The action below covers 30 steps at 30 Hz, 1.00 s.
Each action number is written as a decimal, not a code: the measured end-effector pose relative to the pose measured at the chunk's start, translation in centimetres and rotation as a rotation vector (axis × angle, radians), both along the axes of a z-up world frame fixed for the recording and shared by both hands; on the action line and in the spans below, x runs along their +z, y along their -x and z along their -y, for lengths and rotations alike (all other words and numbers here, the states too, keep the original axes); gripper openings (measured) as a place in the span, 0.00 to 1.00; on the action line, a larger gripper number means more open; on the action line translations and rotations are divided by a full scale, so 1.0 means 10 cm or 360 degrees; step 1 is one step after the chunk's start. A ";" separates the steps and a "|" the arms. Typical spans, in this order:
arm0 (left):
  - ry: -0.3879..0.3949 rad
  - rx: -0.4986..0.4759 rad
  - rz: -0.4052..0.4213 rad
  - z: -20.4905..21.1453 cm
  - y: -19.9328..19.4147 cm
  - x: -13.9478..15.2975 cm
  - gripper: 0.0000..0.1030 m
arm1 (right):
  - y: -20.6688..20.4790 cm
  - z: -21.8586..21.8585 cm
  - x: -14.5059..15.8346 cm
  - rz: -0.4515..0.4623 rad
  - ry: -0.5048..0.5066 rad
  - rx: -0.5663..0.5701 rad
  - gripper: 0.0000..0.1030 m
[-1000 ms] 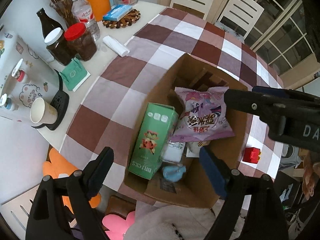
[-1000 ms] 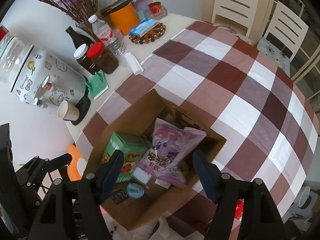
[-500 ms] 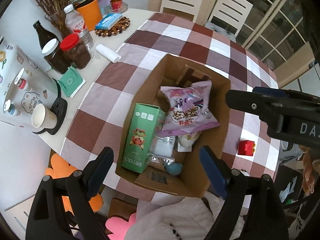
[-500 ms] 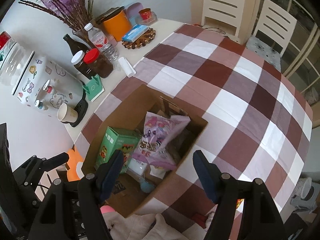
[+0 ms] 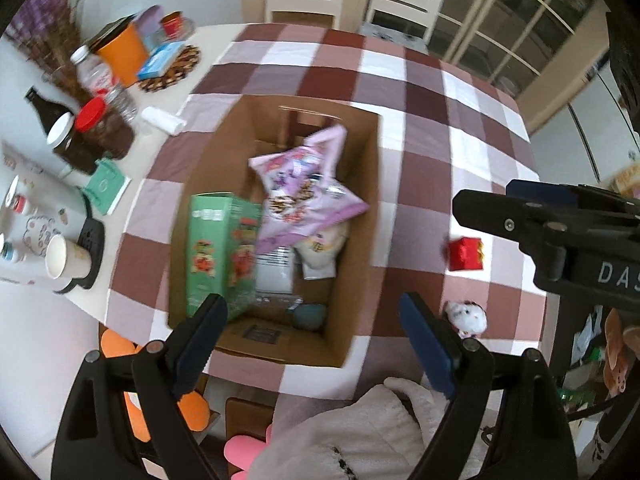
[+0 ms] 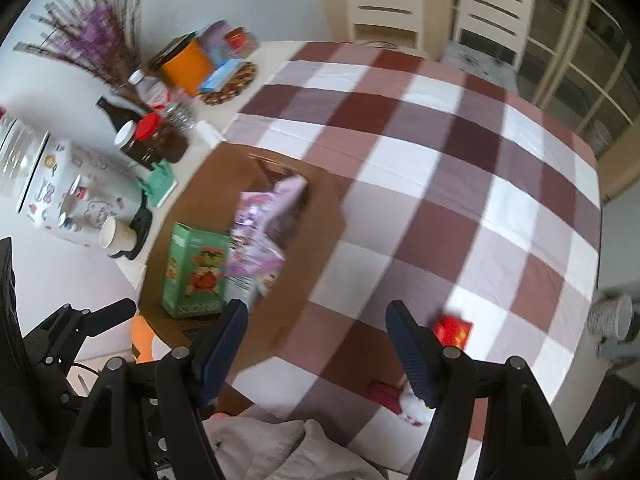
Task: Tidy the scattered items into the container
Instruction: 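Move both tools to the red Happy Meal box and white plush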
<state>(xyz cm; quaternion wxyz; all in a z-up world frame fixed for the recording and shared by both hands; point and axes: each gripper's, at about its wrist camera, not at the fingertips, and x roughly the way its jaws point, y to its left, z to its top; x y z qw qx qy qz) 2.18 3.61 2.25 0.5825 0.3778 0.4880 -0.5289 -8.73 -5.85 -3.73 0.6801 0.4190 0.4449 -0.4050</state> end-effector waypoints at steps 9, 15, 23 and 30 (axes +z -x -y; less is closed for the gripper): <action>-0.0012 -0.0179 0.0001 0.06 0.51 -0.02 0.86 | 0.61 -0.15 -0.05 0.0004 -0.0013 -0.0218 0.72; -0.0012 -0.0265 -0.0003 0.11 0.77 -0.04 0.86 | 0.94 -0.23 -0.08 0.0000 -0.0016 -0.0332 0.72; -0.0046 -0.0355 0.0013 0.15 1.07 -0.12 0.86 | 1.28 -0.34 -0.16 0.0005 -0.0040 -0.0442 0.72; -0.0082 -0.0357 -0.0022 0.17 1.23 -0.27 0.86 | 1.53 -0.41 -0.29 0.0019 -0.0067 -0.0505 0.72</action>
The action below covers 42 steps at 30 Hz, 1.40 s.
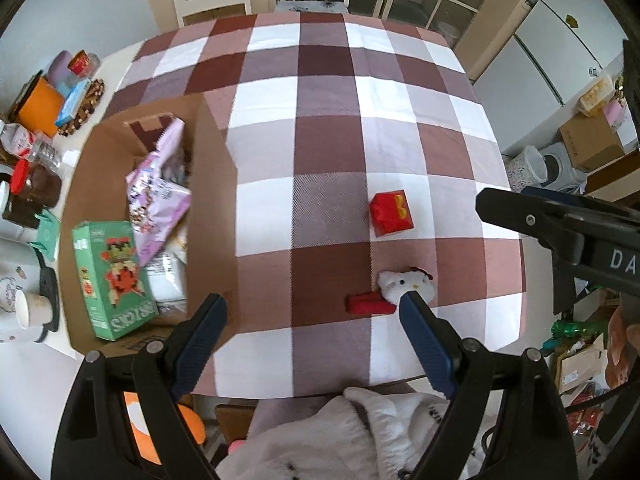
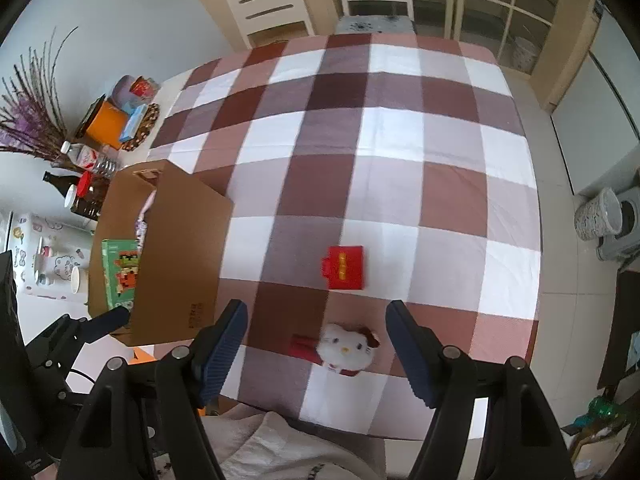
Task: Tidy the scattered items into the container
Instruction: 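Move both tools to the red Happy Meal box and white plush, then grasp the white Hello Kitty plush with the left tool while the right tool grasps the red Happy Meal box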
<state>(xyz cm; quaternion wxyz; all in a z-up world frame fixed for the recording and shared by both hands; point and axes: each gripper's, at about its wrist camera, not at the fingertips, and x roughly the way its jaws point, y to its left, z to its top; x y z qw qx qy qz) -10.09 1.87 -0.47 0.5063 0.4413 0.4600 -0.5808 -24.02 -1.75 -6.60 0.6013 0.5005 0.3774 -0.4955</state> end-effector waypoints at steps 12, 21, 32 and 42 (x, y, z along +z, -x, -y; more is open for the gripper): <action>-0.0081 -0.0142 -0.0074 -0.08 0.64 -0.62 0.86 | 0.44 0.11 -0.67 0.0047 -0.0119 -0.0018 0.72; -0.0167 -0.0116 -0.0138 -0.04 0.75 -1.29 0.86 | 0.09 0.56 -1.41 -0.0013 -0.0263 0.0226 0.72; -0.0136 -0.0306 -0.0215 -0.03 0.93 -1.67 0.86 | -0.22 0.78 -1.85 0.0003 -0.0397 0.0328 0.78; -0.0200 -0.0294 -0.0304 0.02 1.02 -1.90 0.89 | -0.17 0.82 -2.02 -0.0141 -0.0428 0.0349 0.76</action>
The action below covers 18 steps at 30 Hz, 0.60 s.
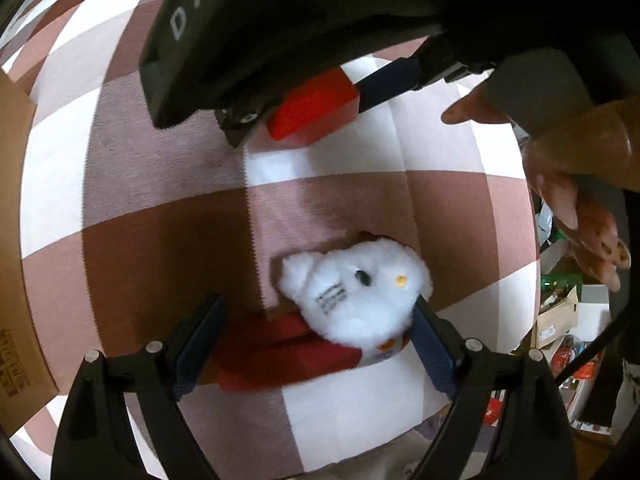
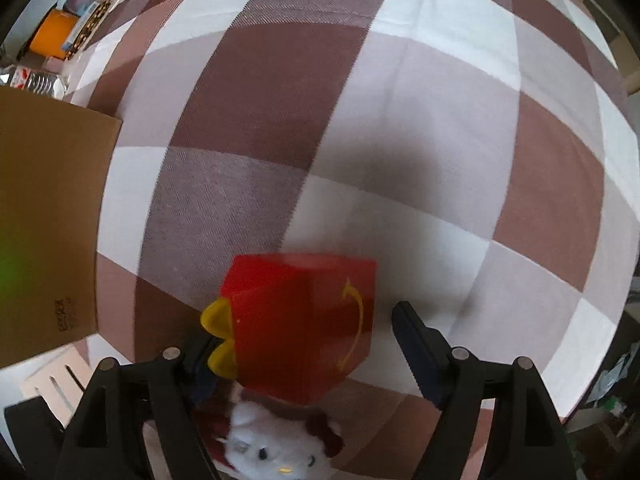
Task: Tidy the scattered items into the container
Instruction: 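Grasp the white Hello Kitty plush with the left tool while the right tool grasps the red Happy Meal box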
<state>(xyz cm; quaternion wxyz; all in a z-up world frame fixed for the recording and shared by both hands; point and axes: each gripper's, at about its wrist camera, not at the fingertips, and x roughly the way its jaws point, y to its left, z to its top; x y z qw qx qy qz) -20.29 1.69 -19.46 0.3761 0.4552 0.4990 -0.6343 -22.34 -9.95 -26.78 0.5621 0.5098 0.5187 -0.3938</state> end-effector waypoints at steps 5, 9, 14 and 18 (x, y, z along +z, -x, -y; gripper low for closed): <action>0.0036 -0.0073 0.0019 -0.04 0.15 0.00 0.87 | 0.28 -0.14 0.04 0.0003 0.0017 -0.0075 0.58; 0.0060 -0.0114 0.0012 -0.04 0.24 0.01 0.81 | 0.58 -0.28 0.05 -0.0025 0.0023 -0.0173 0.42; 0.0049 -0.0170 -0.0044 -0.09 0.32 0.02 0.63 | 0.93 -0.48 0.09 -0.0018 0.0036 -0.0331 0.39; 0.0020 -0.0185 -0.0070 -0.10 0.34 0.01 0.58 | 0.97 -0.48 0.21 0.0060 0.0169 -0.0305 0.39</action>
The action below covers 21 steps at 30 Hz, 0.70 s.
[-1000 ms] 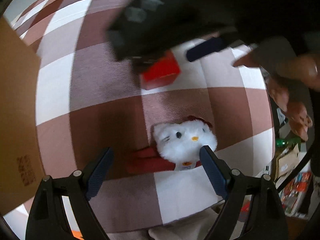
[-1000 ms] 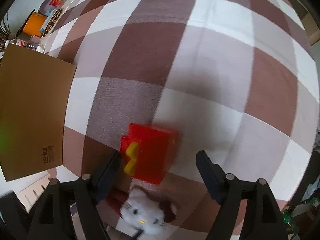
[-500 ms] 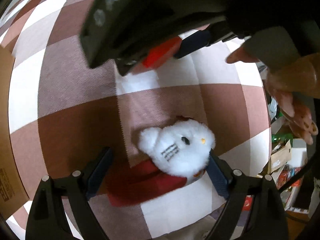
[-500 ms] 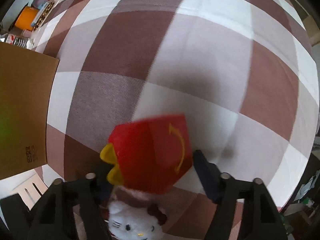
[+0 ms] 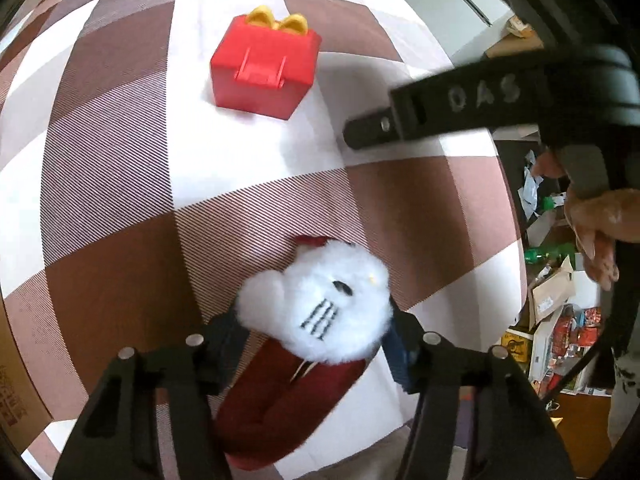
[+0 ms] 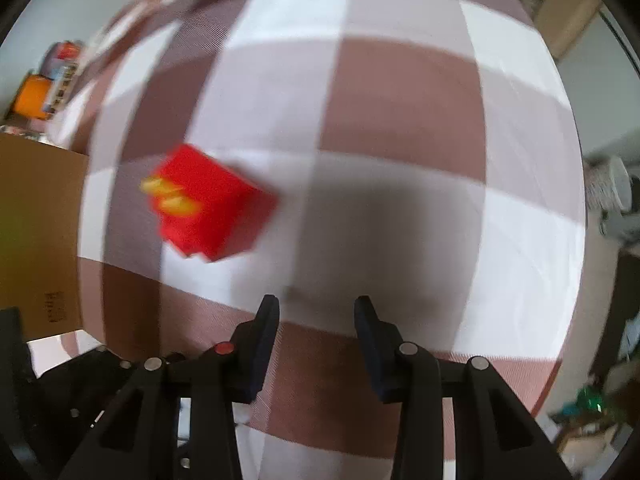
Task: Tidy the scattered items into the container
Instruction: 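Grasp the white Hello Kitty plush with the left tool while the right tool grasps the red Happy Meal box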
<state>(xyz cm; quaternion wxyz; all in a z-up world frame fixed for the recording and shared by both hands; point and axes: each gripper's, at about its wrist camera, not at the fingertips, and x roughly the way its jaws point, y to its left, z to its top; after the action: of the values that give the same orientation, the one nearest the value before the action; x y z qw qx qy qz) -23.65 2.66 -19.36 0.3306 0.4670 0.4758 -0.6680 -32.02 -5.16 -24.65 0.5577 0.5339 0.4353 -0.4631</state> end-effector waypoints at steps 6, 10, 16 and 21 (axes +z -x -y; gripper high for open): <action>-0.0017 0.0048 -0.0002 -0.06 -0.09 -0.01 0.56 | -0.40 0.31 0.11 -0.0080 0.0178 0.0353 0.44; -0.0038 0.0189 0.0003 -0.01 -0.34 -0.02 0.56 | -0.57 0.52 0.01 -0.0099 0.0213 0.0541 0.45; -0.0056 0.0355 0.0004 0.08 -0.62 -0.02 0.56 | -0.76 0.76 -0.08 -0.0033 0.0222 0.0606 0.49; -0.0074 0.0418 -0.0003 0.10 -0.74 -0.03 0.56 | -0.82 0.95 -0.11 0.0014 0.0265 0.0633 0.50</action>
<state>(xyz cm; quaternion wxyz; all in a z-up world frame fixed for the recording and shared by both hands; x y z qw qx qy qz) -16.28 1.71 -19.70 0.4039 0.4077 0.5484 -0.6083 -23.87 -14.64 -25.74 0.6822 0.3913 0.4900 -0.3760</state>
